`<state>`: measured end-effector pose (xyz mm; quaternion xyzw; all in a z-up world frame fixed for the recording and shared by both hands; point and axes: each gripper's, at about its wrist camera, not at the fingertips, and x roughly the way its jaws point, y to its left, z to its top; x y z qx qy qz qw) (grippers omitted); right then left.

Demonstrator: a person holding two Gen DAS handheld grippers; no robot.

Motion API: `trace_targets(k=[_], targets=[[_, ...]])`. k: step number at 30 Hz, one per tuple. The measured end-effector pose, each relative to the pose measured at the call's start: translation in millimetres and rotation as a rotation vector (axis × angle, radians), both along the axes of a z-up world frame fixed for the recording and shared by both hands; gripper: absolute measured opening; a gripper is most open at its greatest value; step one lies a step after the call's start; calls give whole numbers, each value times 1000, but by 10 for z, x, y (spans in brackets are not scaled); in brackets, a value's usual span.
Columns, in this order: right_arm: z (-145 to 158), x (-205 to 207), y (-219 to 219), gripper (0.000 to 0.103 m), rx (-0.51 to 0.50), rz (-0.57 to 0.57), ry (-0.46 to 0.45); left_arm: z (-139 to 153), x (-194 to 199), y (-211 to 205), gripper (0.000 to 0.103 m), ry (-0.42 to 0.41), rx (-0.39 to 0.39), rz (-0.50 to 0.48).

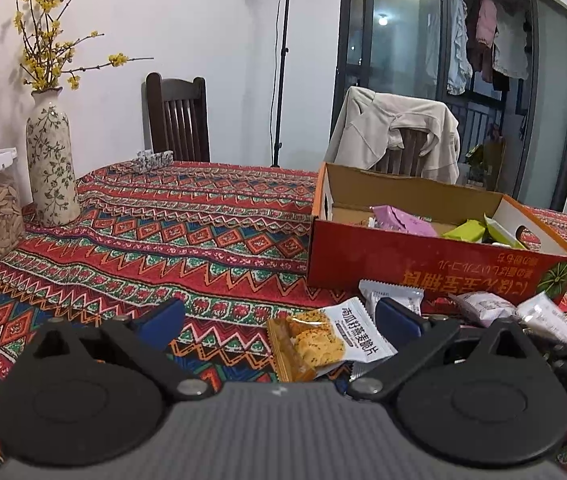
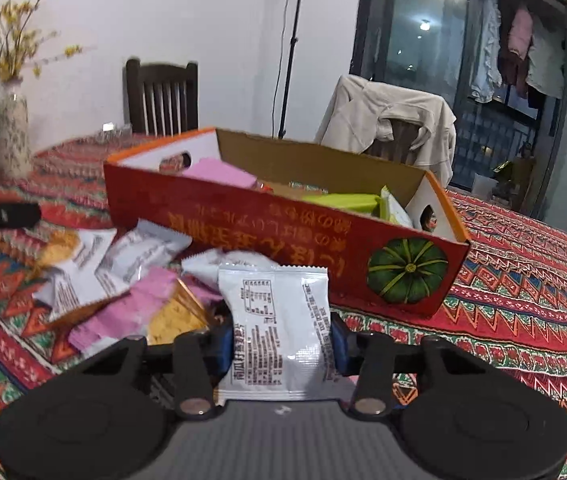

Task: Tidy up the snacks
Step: 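Grasp another white packet with the left tool while the right tool holds its packet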

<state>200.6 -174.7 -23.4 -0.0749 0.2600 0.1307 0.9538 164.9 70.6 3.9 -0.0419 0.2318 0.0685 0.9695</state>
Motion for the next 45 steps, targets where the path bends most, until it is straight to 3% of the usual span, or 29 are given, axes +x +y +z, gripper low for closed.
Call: trace_targets(k=[10,16,19,21,26,33,36,41,45], targets=[[161,-109,-259,44,134,-60,-95,-85,87,3,103,58,-7,-7],[202,-155,-342,44,173,-66,-128,-88,159,-103,103,107,-63,-161],[220,-176,-412,44,201,-89,-146,-46,173,-260,103,140,-23,-169],[218,-168,-461,44,219,-104,-146,1,222,-336,103,171,-37,-173],[224,-161,-563,44,269,-108,-140,62,334,-487,103,198,-48,-130],[226,-166,-568,44,278,-99,-139,-134,504,-661,103,287,-22,-23],[187,-117,-593,44,286,-109,-108,-163,449,-659,103,267,-33,-8],[180,-106,-572,44,288,-100,-99,-211,402,-578,103,265,-120,23],[166,-90,-567,44,288,-103,-91,-220,381,-503,103,266,-143,38]])
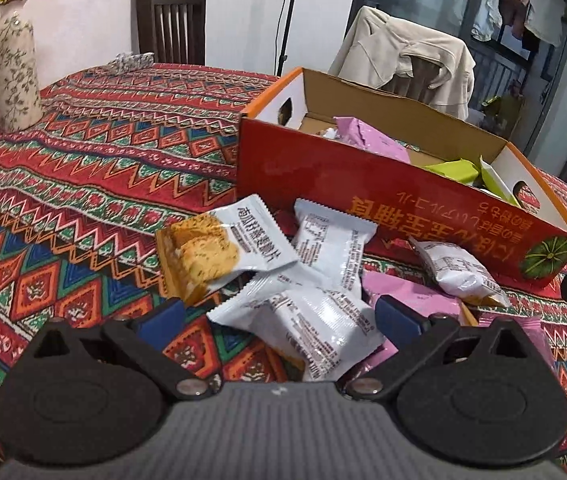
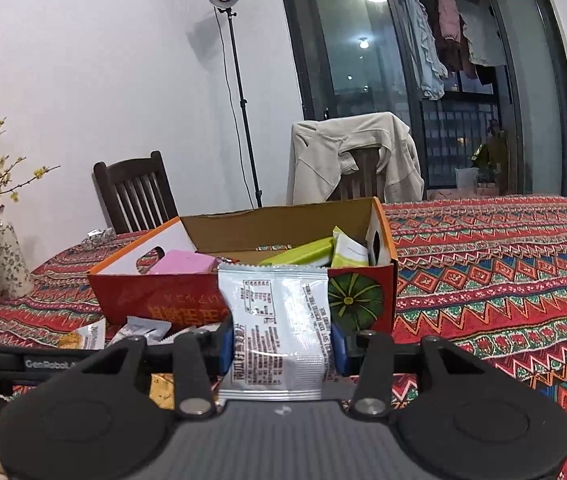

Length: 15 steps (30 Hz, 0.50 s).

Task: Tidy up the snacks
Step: 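Grasp another white packet with the left tool while the right tool holds its packet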

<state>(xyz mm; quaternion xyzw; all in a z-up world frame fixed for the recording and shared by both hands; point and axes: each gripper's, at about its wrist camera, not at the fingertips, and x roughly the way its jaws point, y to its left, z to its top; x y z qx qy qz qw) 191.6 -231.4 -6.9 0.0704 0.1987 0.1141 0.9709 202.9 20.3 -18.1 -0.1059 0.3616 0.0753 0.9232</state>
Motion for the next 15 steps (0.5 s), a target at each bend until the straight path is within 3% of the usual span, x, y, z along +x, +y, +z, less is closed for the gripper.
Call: trace_targets(k=[2,5,8,15], targets=[[-12,10,-5,44,1,-2,6,-6,-10,23,102,3,16,10],[-15,15,-2,44,2,-1,9,-9,-38,32,92,22,78,11],[-10,7,3,44,3,-1,4,26,-139,89,82,31,93,1],[-10,-8,-2,44,2,-2,-5,109,-188,87,88,13,120,8]])
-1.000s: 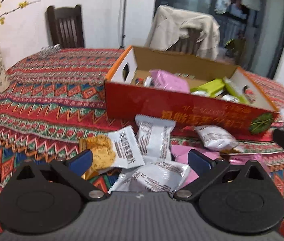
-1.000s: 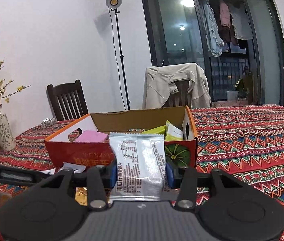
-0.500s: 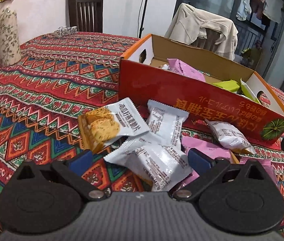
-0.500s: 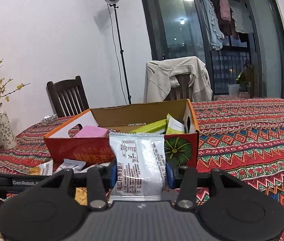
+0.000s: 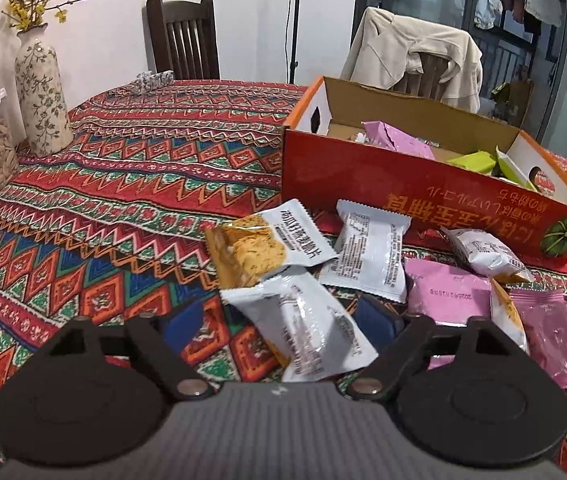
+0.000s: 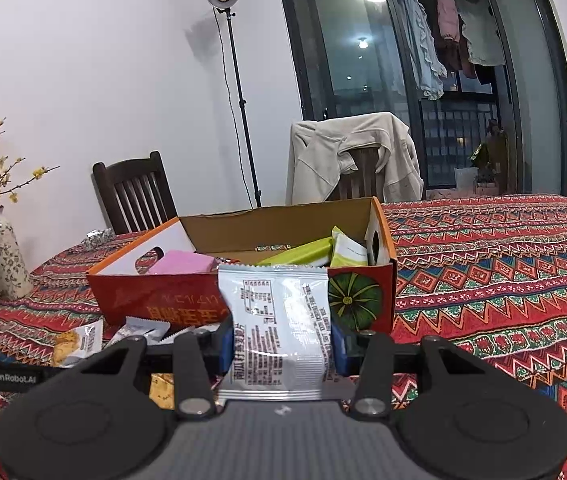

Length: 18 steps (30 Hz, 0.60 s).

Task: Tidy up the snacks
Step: 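Grasp another white packet with the left tool while the right tool holds its packet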

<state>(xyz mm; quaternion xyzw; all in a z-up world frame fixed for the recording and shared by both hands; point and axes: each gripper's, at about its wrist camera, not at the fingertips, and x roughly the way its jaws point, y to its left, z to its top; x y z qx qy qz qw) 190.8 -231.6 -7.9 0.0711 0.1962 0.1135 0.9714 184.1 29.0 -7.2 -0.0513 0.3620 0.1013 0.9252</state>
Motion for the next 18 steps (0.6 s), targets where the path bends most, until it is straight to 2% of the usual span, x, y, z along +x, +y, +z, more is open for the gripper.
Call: trace_targets(k=[4,7,9,13,16,17,18], targets=[[-10,10,-7,44,-2,-2,4,-106,165,-126,89,49,24,32],[-19,20,-7,44,-3,-3,11,-132,200,-281,89,28,134,82],[-12,13,-11,44,-1,-5,7,-128,165,-363,72,12,168,70],[0,-4,-11,44,2,-3,-3,-116,46,-361,68,-5,169,52],[-6,2,-18,44,6,-1,0,-56,-81,-354,60,-43,144,25],[-15,4,-27,44,8,-1,5,-29,-114,-371,52,-57,147,19],[-21,17,-28,44,9,-2,11,11,-157,-380,39,-76,149,2]])
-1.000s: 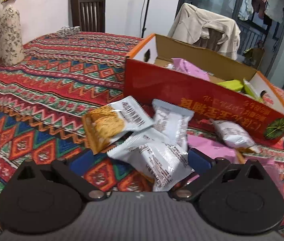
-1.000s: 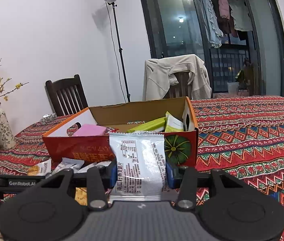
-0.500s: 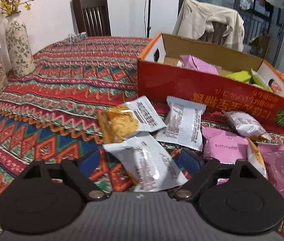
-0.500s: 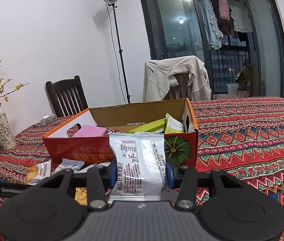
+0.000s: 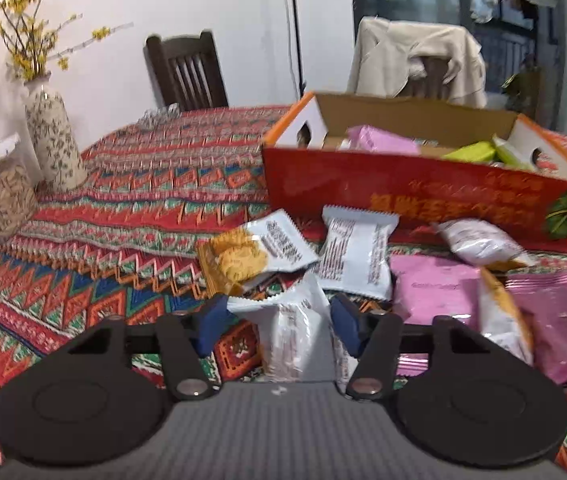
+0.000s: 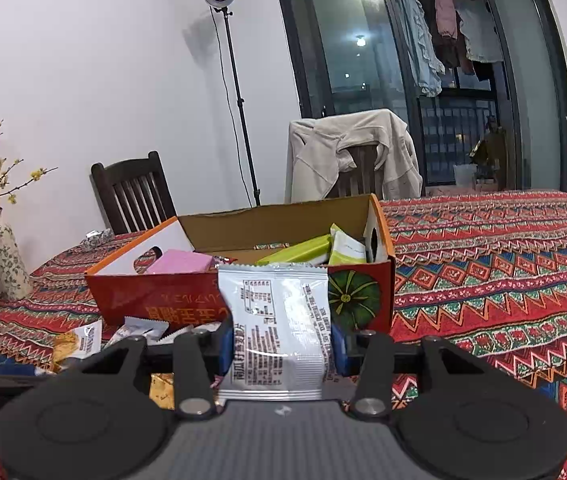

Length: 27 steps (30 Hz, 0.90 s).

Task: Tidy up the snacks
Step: 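Grasp another white packet with the left tool while the right tool holds its packet, then lift the white packet with the left tool while the right tool holds its white packet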

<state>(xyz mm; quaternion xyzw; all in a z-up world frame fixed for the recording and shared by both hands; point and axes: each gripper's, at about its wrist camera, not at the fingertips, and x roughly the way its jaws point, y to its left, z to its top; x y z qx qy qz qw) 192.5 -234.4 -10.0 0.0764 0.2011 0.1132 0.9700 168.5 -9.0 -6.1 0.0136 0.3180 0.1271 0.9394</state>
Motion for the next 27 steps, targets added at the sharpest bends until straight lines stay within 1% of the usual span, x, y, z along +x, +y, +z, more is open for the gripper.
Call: trace_targets(k=[1,2,3,6,7,8,9,10,11,12,16,18,19,20,21,22,23,27], targets=[[-5,8,0,44,0,-1,5,36,-30,5,32,-12,-5,-19],[-8,13,-3,44,1,-1,7,79,-48,8,22,-20,-13,-33],[-7,13,-4,44,2,0,6,124,-77,14,19,-30,-18,-47],[-12,16,8,44,-1,1,5,216,-135,25,19,-58,0,-58],[-12,22,14,44,-3,0,7,233,-150,35,19,-59,-6,-63],[-17,30,16,44,-4,-1,12,246,-167,59,22,-59,-16,-69],[-19,40,22,44,-6,-1,15,247,-183,76,35,-52,-20,-80],[-20,36,25,44,-8,-2,17,241,-207,74,46,-44,-19,-88],[-23,42,32,44,-11,-2,19,223,-236,76,62,-40,-17,-92],[-24,44,38,44,-15,-3,19,203,-271,75,68,-38,-10,-97],[-21,23,46,44,-23,-8,10,19,-314,45,69,21,-6,-150],[-16,12,51,44,-28,-11,5,-79,-292,14,67,49,9,-148],[-17,6,53,44,-30,-12,4,-118,-285,21,67,52,2,-140],[-18,7,55,44,-32,-12,5,-141,-285,30,64,44,-15,-130],[-21,11,60,44,-36,-12,8,-146,-290,36,54,41,-28,-132],[-25,13,64,44,-38,-13,9,-143,-300,38,48,36,-39,-141],[-28,8,72,44,-41,-13,10,-142,-304,28,38,33,-44,-152],[-25,-5,75,44,-43,-12,4,-148,-327,13,37,19,-36,-145]])
